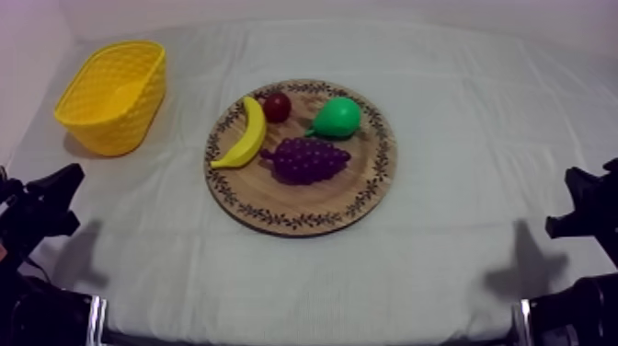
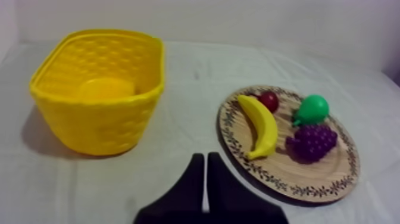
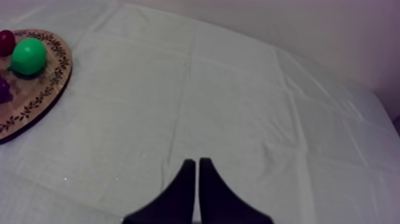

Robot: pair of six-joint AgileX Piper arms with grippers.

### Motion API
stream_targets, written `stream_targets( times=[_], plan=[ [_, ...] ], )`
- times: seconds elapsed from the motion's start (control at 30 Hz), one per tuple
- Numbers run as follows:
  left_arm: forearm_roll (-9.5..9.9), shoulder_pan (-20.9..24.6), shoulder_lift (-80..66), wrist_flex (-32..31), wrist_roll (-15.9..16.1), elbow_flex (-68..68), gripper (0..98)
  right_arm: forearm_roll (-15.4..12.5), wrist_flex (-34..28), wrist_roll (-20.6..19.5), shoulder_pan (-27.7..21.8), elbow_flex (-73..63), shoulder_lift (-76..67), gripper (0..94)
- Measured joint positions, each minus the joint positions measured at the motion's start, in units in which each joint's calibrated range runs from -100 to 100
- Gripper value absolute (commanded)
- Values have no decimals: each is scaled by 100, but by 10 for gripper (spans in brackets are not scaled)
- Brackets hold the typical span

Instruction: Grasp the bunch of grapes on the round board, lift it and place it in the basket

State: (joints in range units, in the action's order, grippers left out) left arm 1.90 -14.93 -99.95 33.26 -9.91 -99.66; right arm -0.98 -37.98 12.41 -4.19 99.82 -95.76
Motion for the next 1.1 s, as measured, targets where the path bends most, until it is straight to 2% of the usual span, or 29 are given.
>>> stream_targets(
  times=[0.3,0.43,0.63,0.83,1.1],
  plan=[
    [-81,-392,169,-121,373,21,0,0,0,0,0,0,0,3],
    [-190,-417,650,-186,614,247,0,0,0,-6,0,0,0,3],
    [-239,-521,1503,-109,959,928,0,0,0,5,0,0,0,3],
    [-287,-696,2609,560,1346,1959,0,0,0,5,0,0,0,3],
    [-481,-979,4273,1843,1943,3739,0,0,0,2,0,0,0,3]
  ],
)
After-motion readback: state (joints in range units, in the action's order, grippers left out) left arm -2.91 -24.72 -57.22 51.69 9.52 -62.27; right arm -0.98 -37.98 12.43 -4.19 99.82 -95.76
